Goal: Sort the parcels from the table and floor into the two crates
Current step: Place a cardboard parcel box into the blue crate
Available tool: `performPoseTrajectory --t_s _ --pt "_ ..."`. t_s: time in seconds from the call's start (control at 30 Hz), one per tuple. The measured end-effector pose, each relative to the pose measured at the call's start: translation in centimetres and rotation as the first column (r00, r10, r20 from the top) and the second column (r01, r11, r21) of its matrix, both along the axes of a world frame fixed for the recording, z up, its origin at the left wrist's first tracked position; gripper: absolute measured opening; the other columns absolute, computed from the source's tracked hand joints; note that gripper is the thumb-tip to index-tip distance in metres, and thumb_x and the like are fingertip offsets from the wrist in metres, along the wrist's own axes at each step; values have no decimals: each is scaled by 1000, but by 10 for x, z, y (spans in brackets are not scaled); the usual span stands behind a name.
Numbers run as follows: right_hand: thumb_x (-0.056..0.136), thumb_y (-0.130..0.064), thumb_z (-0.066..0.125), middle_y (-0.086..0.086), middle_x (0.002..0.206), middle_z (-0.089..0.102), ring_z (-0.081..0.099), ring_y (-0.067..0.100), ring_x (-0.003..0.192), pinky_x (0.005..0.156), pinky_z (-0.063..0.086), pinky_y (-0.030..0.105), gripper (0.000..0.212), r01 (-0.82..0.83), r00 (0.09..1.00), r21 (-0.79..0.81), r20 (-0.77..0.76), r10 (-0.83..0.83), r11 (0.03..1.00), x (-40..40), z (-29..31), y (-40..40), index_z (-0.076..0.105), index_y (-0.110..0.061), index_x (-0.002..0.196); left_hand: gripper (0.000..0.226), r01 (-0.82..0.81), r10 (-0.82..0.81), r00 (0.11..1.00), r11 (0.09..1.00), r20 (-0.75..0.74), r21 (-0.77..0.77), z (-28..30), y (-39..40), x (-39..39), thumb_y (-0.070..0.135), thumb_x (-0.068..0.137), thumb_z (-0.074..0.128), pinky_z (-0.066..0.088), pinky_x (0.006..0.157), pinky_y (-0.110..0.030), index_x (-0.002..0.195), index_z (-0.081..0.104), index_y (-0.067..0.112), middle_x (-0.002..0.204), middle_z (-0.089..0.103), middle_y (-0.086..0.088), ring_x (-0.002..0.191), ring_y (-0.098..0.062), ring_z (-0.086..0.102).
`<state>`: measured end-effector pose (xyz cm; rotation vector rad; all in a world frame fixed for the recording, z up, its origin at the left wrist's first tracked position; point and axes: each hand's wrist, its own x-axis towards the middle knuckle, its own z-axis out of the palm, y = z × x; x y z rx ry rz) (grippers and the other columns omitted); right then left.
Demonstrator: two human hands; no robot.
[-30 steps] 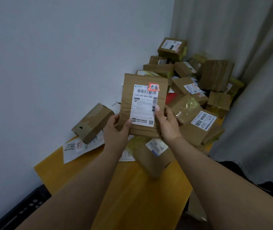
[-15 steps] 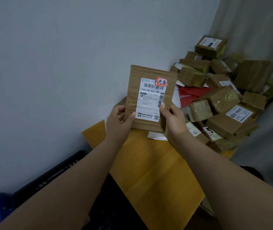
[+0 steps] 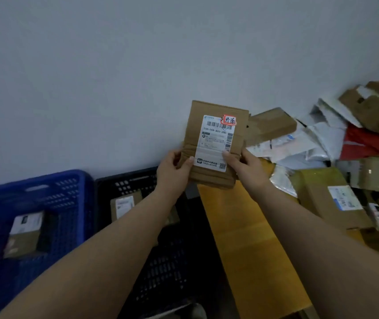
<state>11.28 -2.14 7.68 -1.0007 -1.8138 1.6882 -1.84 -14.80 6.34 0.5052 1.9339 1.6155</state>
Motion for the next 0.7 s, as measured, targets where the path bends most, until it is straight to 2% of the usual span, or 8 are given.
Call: performPoseTrajectory --t_s 0.17,0.3,0.37,0.43,0.53,0.6,0.7 --pt "89 -30 67 -2 118 67 64 18 107 92 54 39 42 -178 978 -68 94 184 982 -35 -21 -25 57 -19 128 26 -135 139 990 985 32 -104 -20 -45 -14 31 91 65 55 88 -48 113 54 22 105 61 3 104 -22 62" --pt "88 -27 69 -14 100 66 64 10 93 70 53 25 20 -307 937 -118 137 321 944 -65 -35 -51 59 -34 104 34 -198 215 972 966 92 -166 -31 -87 -31 30 90 66 55 90 -47 117 48 20 100 56 7 104 -21 60" --pt "87 -27 70 -15 100 66 64 8 93 75 53 27 21 -354 914 -147 158 375 924 -82 -39 -66 59 -35 102 32 -231 248 966 954 69 -190 -36 -108 -41 30 90 65 55 89 -44 116 48 20 99 57 8 101 -18 61" --pt "86 -26 72 -14 102 67 63 9 95 83 52 32 28 -393 889 -167 181 420 904 -99 -42 -83 60 -31 111 27 -270 287 956 942 61 -199 -40 -128 -53 29 91 64 57 84 -40 113 48 23 96 57 12 95 -13 61" --pt "84 -28 73 -16 99 68 64 7 94 77 52 27 27 -436 863 -202 184 471 877 -122 -45 -107 61 -34 106 23 -333 343 939 925 27 -184 -43 -156 -68 26 92 63 52 68 -21 111 50 22 93 57 15 86 -2 58" --pt "84 -28 73 -14 103 69 65 8 97 82 53 29 26 -467 843 -208 188 504 860 -144 -48 -128 61 -35 105 20 -380 385 923 910 -2 -167 -45 -178 -80 25 93 62 46 63 -14 109 51 24 92 58 15 84 1 58" --pt "85 -28 73 -5 116 67 64 14 104 91 53 36 42 -482 833 -197 199 517 854 -184 -54 -167 58 -22 123 18 -475 470 880 869 -69 -139 -46 -214 -102 23 94 60 47 67 -14 110 52 24 93 59 14 86 -3 59"
